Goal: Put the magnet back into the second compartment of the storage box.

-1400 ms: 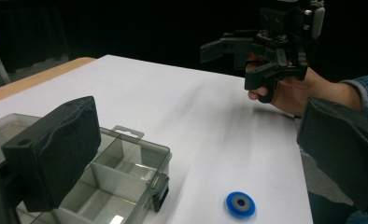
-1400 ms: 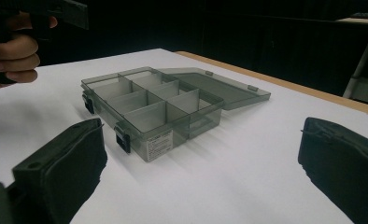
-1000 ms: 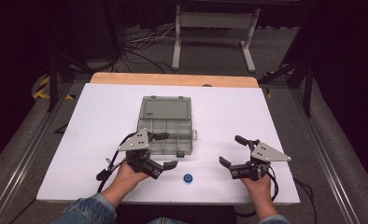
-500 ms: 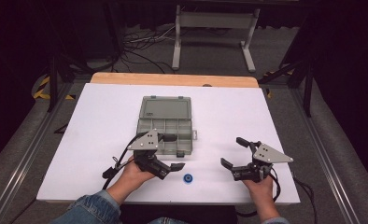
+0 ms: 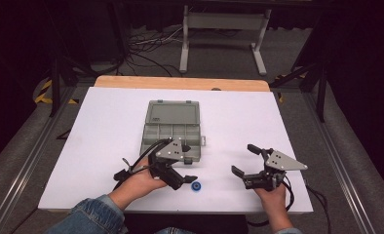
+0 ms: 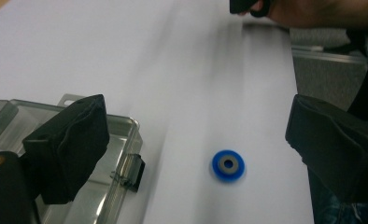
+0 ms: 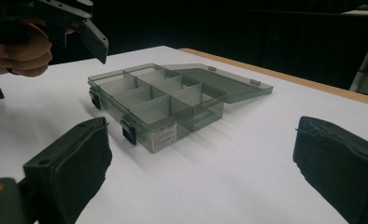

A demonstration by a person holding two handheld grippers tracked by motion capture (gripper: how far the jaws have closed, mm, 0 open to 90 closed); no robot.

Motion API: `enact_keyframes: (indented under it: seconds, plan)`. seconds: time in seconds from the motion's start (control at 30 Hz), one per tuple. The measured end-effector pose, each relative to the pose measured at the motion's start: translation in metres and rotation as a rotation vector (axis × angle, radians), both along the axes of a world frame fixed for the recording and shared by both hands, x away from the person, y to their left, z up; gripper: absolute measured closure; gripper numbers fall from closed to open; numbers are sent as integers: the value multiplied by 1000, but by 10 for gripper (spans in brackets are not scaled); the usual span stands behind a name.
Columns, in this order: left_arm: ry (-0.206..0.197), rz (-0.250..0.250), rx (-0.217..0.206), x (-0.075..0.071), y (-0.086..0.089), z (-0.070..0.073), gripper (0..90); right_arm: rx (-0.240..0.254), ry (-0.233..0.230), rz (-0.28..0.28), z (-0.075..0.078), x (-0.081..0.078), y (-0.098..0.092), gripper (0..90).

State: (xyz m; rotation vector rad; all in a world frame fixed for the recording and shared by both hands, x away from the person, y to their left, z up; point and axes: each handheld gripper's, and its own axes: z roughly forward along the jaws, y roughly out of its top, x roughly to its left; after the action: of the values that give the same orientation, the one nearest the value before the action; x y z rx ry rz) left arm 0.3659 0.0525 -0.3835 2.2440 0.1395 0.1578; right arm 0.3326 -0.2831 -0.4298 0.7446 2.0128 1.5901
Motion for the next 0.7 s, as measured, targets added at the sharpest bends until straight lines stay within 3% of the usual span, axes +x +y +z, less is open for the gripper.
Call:
enact_keyframes:
  seconds: [0.03, 0.1, 0.17, 0.2, 0.37, 0.7]
  plan:
    - [1, -3, 33, -1, -2, 2, 73, 0, 2, 1, 0, 0, 0, 44]
    - [0, 1, 47, -1, -3, 3, 74, 1, 3, 2, 0, 1, 1, 44]
    - [-3, 6, 110, -2, -7, 7, 82, 5, 8, 9, -1, 2, 1, 44]
    - [-3, 6, 110, -2, -7, 7, 84, 6, 9, 12, -1, 3, 2, 44]
    - [-5, -1, 208, -2, -15, 10, 85, 4, 12, 18, -1, 2, 3, 44]
    - [37, -5, 330, 0, -28, 11, 88, 5, 19, 17, -2, 2, 2, 44]
